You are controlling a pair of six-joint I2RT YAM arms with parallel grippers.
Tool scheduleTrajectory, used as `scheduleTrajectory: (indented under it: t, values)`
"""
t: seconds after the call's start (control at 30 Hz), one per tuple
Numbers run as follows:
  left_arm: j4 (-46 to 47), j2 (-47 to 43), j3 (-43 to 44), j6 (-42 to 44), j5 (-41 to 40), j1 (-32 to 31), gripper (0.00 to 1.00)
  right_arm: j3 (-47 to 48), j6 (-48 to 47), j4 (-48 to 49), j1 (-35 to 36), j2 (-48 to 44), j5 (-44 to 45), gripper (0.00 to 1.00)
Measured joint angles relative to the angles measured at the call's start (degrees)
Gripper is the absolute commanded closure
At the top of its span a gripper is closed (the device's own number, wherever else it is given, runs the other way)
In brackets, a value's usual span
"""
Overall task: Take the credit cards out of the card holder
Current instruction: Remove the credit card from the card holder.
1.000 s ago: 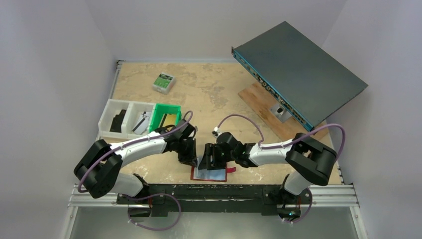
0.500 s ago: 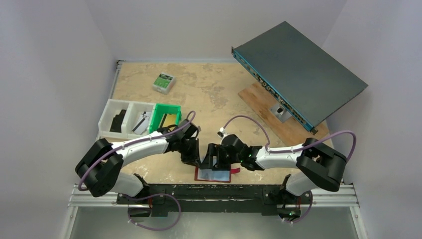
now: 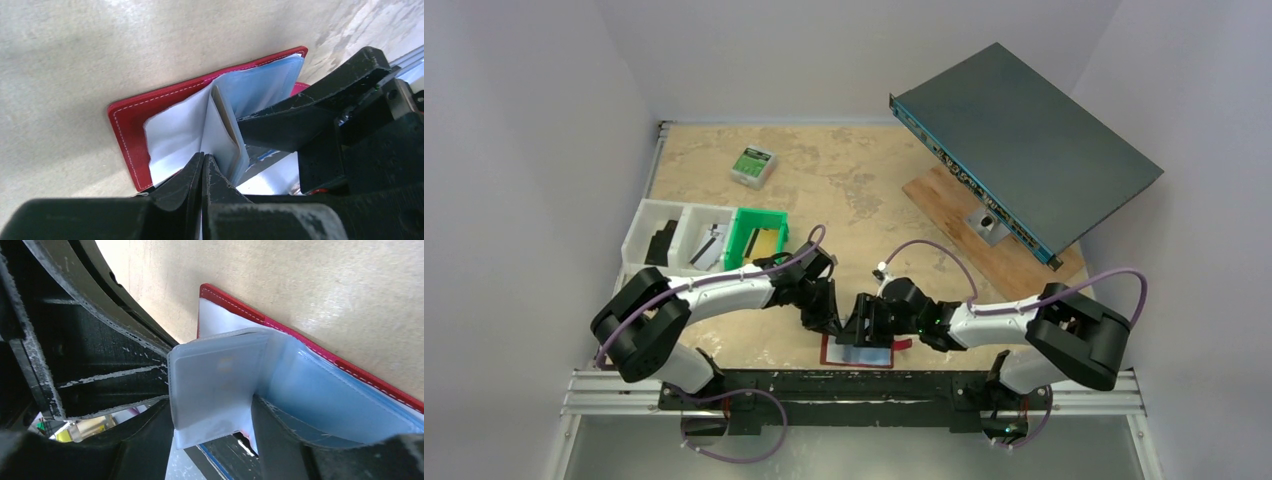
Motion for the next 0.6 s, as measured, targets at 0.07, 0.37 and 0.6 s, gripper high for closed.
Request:
scheduleTrajectory:
  t: [0.07, 0.37, 0.6]
  values:
    - [1.09, 0.24, 0.0, -1.46, 0.33, -0.31, 1.0, -1.33, 0.63, 0.81, -0.48, -0.9, -0.02, 0.52]
    - [1.09, 1.46, 0.02, -3.89, -0.22, -0.85, 1.0, -3.98, 2.05, 1.73, -1.66, -6.08, 0.85, 0.6]
    - [-0.17, 3.06, 0.02, -4.22, -2.32, -0.85, 1.0, -4.72, 2.38, 0.28, -2.05, -9.11, 1.81, 0.61]
